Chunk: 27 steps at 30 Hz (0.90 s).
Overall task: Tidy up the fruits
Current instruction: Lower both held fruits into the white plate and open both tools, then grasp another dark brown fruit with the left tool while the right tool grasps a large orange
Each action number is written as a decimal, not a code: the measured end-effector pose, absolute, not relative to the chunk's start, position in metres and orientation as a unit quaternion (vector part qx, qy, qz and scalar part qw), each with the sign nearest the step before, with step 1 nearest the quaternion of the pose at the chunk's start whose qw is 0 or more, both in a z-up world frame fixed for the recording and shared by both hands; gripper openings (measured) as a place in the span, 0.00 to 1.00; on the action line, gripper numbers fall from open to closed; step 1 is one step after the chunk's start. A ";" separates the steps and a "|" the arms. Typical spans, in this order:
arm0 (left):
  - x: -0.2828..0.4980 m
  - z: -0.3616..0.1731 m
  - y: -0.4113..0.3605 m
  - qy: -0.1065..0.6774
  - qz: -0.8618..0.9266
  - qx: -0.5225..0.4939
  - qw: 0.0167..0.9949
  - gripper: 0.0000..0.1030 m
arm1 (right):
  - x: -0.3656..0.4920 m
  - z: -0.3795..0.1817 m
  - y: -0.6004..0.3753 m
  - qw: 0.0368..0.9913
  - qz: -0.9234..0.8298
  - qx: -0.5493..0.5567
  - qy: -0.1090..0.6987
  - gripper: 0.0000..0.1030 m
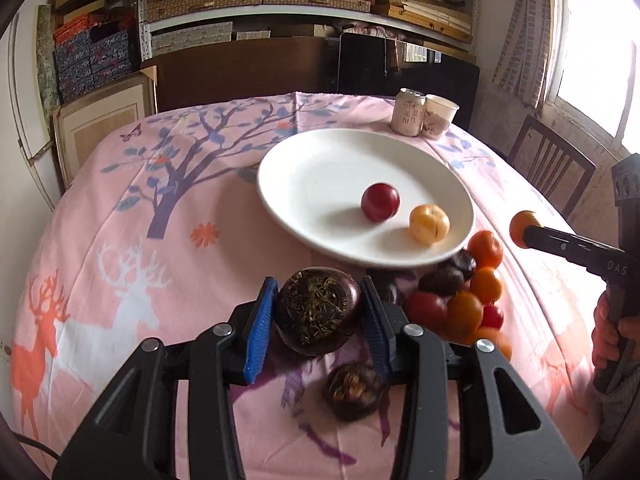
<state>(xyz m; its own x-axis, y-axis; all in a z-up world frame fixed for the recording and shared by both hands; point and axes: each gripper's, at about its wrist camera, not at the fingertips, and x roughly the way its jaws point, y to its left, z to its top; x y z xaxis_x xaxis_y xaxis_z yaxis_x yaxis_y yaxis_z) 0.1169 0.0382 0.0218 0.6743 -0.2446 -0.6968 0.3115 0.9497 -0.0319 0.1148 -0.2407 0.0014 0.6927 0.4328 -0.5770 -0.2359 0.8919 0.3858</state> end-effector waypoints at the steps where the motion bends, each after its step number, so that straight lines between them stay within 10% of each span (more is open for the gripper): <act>1: 0.126 0.023 0.031 0.372 -0.154 0.047 0.914 0.40 | 0.124 0.004 -0.238 0.910 0.183 0.142 0.345 0.39; 10: 0.187 0.000 -0.016 0.388 -0.156 0.077 0.905 0.40 | 0.200 -0.007 -0.226 0.912 0.159 0.139 0.352 0.40; 15: 0.185 -0.002 -0.010 0.369 -0.146 0.071 0.915 0.78 | 0.194 -0.006 -0.231 0.917 0.161 0.148 0.333 0.55; 27: 0.152 0.000 0.048 0.354 -0.108 -0.001 0.929 0.93 | 0.168 -0.015 -0.262 0.922 0.118 0.192 0.314 0.72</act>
<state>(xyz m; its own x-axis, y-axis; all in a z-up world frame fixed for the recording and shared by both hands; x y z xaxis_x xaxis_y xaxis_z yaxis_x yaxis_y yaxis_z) 0.1520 0.0479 0.0004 0.7259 -0.2013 -0.6576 0.1999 0.9767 -0.0783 0.1683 -0.2622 -0.0148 0.7757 0.3378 -0.5331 -0.0964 0.8982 0.4288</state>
